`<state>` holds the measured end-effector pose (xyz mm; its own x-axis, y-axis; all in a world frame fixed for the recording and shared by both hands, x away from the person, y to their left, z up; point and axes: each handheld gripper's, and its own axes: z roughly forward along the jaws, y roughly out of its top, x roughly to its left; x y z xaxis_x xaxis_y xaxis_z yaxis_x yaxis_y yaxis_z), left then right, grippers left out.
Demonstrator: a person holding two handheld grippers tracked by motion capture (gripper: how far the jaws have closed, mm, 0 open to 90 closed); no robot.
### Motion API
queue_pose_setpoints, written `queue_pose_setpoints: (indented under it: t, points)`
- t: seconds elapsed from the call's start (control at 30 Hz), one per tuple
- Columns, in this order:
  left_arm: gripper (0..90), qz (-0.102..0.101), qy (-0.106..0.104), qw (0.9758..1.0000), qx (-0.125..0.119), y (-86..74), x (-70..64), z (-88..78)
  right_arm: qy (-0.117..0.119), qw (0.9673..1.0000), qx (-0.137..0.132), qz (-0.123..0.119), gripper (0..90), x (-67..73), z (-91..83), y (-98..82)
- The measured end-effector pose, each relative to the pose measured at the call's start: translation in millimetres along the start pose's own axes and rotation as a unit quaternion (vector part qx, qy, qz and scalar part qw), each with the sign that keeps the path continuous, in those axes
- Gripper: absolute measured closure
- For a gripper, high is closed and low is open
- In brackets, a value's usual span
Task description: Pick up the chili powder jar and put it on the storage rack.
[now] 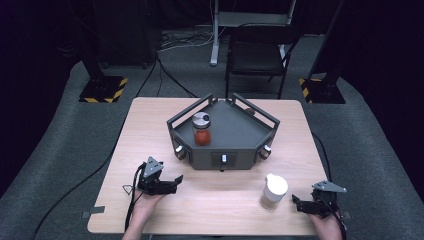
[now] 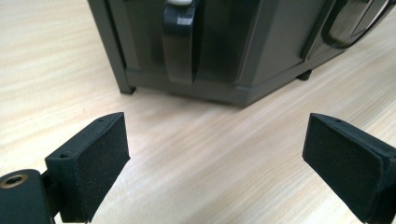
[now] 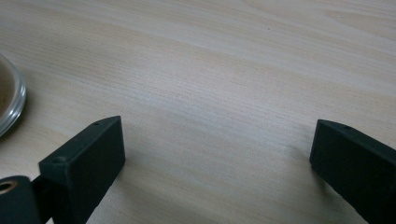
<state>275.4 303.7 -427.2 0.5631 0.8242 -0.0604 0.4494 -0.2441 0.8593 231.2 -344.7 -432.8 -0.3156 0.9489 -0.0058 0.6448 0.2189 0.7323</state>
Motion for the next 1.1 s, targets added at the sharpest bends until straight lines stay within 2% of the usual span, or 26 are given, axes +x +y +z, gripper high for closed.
queue_pose_setpoints:
  t: [0.1,0.27,0.4,0.5,0.63,0.83,0.9,1.1]
  points:
    - [7.0,0.001,0.008,0.9999,0.008,-4.8,-0.4,1.0,0.000,1.0000,0.000,0.000,2.3,0.0,0.0,0.0]
    - [7.1,-0.006,0.009,0.9998,0.015,-12.6,1.6,2.7,0.000,1.0000,0.000,0.000,2.3,0.0,0.0,0.0]
    - [7.1,-0.004,0.012,0.9997,0.023,-16.0,0.9,5.3,0.000,1.0000,0.000,0.000,2.3,0.0,0.0,0.0]
    - [7.2,0.006,0.020,0.9992,0.033,-16.1,-2.0,6.7,0.000,1.0000,0.000,0.000,2.3,0.0,0.0,0.0]
    - [7.3,0.004,0.021,0.9990,0.039,-19.8,-1.6,7.7,0.000,1.0000,0.000,0.000,2.3,0.0,0.0,0.0]
    - [7.3,0.010,0.031,0.9981,0.052,-18.5,-5.1,8.3,0.000,1.0000,0.000,0.000,2.3,0.0,0.0,-0.1]
    - [7.3,0.014,0.035,0.9972,0.064,-15.6,-6.7,8.8,0.000,1.0000,0.000,0.000,2.3,0.0,0.0,-0.1]
    - [7.3,0.007,0.033,0.9960,0.082,-11.2,-4.7,10.3,0.000,1.0000,0.000,0.000,2.3,0.0,0.0,-0.1]
